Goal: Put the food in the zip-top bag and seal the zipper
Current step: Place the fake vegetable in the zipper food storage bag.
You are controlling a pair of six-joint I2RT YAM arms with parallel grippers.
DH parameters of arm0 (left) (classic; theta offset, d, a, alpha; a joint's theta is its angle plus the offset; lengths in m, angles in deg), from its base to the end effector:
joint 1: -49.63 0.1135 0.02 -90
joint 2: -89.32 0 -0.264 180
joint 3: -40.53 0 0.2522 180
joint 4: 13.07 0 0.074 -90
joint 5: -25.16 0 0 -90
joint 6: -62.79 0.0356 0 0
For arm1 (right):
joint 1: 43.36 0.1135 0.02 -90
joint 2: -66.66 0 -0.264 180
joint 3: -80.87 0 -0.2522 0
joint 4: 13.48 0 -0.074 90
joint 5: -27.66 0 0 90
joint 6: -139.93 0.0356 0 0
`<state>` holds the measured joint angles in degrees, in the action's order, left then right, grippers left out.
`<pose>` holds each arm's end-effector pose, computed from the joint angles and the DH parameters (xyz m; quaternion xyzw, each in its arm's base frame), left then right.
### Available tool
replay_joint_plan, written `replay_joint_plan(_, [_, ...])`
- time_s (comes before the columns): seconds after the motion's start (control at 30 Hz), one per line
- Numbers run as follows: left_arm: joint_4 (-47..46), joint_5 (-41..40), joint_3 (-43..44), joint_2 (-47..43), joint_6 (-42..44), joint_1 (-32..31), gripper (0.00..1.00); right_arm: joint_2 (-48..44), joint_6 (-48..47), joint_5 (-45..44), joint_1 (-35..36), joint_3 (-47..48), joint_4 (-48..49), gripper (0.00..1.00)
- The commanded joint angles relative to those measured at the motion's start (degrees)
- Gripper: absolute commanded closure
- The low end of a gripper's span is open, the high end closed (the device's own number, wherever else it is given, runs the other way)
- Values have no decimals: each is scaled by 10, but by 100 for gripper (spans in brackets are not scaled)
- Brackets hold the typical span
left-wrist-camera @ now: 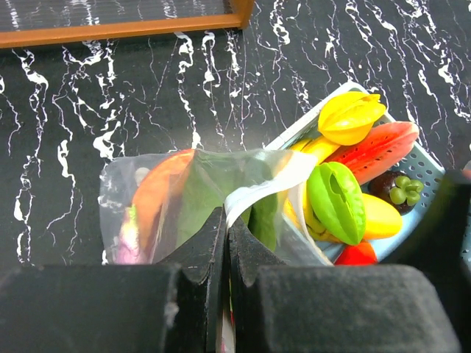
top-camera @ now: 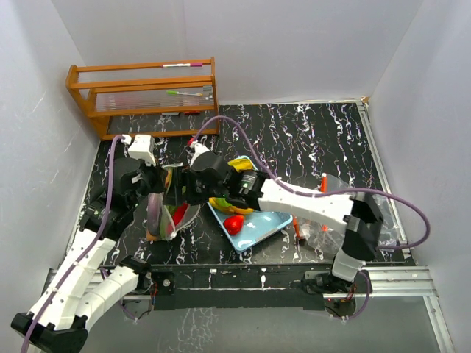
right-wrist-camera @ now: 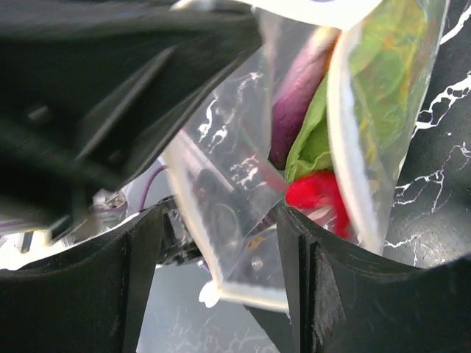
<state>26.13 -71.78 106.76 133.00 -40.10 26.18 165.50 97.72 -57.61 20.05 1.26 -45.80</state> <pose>0.1547 -0.0624 0.3612 0.0377 0.8005 -0.1398 0.5816 0.1794 0.3650 0.3252 -0.1382 0.8578 0.4277 0.2494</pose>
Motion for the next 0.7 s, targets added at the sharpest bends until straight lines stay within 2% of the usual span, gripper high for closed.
replay_joint_plan(0.0, [-24,-18,1,2,3,-2,100,-93,-32,-49,13,-18,4,35])
replay_joint_plan(0.1, [-24,-20,4,10,5,-3,100,-131,-45,-84,21,-36,-12,35])
replay_joint_plan(0.37, [-28,8,16,17,-2,-2,100,-161,-50,-186,21,-81,-86,35])
replay_joint_plan(0.67, [-33,17,11,22,-9,-2,100,-146,-29,-180,11,-124,-71,36])
